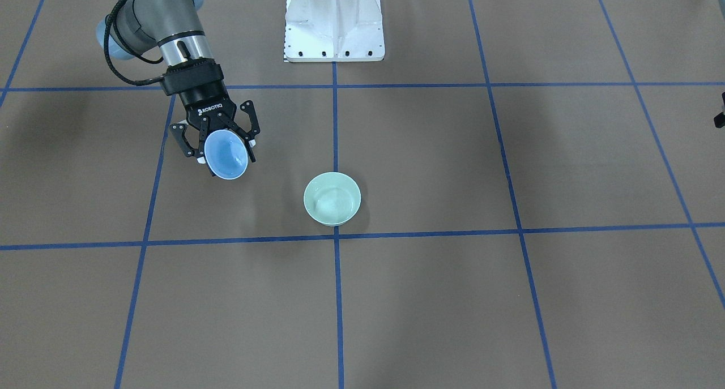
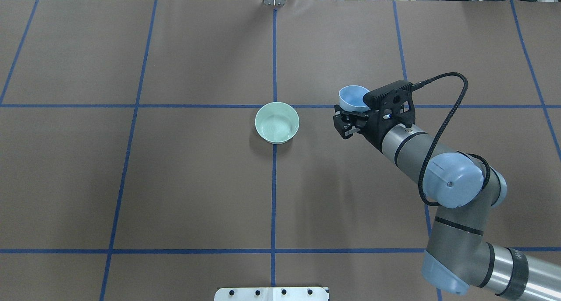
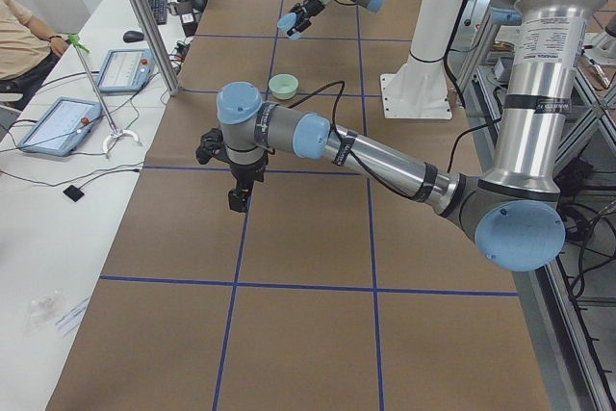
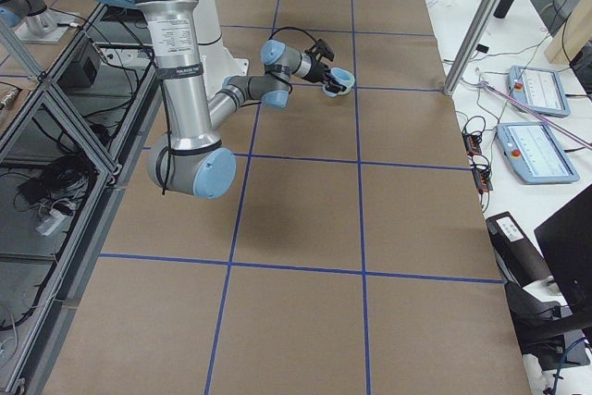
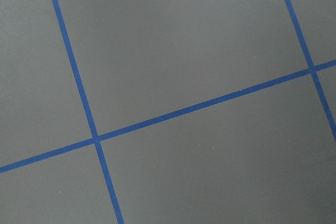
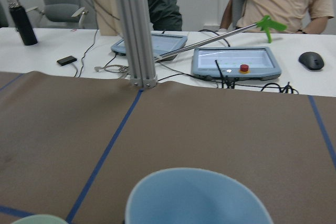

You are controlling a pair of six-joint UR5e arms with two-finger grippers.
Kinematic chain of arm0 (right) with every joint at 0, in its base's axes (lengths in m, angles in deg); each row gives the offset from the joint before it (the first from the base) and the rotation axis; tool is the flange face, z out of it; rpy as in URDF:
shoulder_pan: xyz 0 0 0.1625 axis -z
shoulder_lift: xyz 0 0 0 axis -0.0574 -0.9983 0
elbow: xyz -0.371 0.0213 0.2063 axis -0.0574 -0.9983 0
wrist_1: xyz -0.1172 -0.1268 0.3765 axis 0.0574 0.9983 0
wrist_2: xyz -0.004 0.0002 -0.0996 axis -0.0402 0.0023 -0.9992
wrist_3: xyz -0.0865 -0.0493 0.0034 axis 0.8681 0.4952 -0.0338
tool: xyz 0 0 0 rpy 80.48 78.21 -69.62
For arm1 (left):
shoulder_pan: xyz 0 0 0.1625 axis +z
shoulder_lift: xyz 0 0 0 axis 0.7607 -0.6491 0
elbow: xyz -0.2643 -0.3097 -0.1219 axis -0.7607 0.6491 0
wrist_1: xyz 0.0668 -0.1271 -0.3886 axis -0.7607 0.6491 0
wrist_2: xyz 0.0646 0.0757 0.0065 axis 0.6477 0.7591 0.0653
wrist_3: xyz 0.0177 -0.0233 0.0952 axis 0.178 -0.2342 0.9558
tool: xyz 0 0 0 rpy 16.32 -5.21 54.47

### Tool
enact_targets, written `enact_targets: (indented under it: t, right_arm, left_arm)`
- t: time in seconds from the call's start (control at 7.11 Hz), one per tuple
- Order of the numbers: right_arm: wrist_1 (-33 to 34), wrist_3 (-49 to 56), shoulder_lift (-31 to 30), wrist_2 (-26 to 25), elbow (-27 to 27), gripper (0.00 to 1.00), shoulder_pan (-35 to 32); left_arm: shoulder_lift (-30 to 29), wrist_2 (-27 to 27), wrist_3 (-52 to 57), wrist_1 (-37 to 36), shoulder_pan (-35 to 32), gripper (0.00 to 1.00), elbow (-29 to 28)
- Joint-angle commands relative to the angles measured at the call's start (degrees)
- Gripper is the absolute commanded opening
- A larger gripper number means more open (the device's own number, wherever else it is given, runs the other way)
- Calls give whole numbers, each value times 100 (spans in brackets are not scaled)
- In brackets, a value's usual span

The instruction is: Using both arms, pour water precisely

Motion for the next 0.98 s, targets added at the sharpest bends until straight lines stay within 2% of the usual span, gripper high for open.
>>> enact_targets:
  t: [0.0, 0.14, 0.42, 0.7, 0.84]
  right_arm:
    - [28, 714, 45, 1082, -8, 0, -92]
    - [107, 1065, 53, 1243, -61, 0, -93]
    - [903, 1269, 473, 1910, -52, 0, -206]
    - [2052, 1438, 1175, 1913, -61, 0, -207]
    - [2459, 1446, 1326, 1913, -70, 0, -207]
  left_arm:
    - [1, -1, -5, -1, -3, 100, -1]
    - [1, -1, -5, -1, -3, 100, -1]
    - [18, -1, -5, -1, -3, 100, -1]
    - [18, -9, -5, -1, -3, 100, -35]
    - [18, -9, -5, -1, 6, 100, -36]
